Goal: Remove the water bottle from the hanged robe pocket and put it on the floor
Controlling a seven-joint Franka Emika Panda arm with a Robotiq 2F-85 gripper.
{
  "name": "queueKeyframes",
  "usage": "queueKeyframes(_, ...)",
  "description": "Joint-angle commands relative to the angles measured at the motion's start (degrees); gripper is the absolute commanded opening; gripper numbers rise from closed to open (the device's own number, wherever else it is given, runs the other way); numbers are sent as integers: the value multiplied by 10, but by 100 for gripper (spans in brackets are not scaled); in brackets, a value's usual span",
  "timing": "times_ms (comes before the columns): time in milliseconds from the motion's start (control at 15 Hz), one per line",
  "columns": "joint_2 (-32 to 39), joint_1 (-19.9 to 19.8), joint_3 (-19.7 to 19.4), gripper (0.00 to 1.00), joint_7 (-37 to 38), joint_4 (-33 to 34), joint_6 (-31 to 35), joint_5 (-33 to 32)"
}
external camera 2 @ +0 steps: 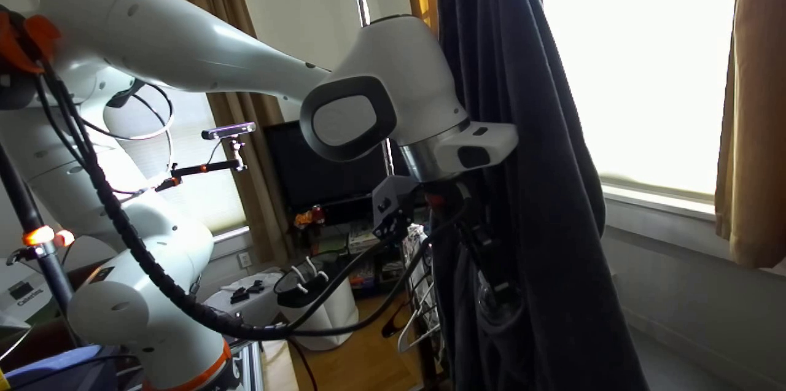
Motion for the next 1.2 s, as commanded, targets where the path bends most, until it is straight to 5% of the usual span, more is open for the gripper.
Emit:
queueKeyframes(0,-26,1,-4,62,-41,-22,-23,-10)
queueKeyframes(67,-29,1,-5,61,-51,-23,-26,-9)
queueKeyframes(400,-44,1,-4,25,-76,-30,-31,-10)
queueKeyframes(533,-54,4,-6,26,-85,-35,-22,-5)
queueKeyframes(733,-60,6,-7,46,-93,-39,-7,-2)
queueKeyframes(800,-60,5,-5,66,-88,-39,-6,-7)
queueKeyframes(1133,-58,9,-6,93,-86,-34,-9,0)
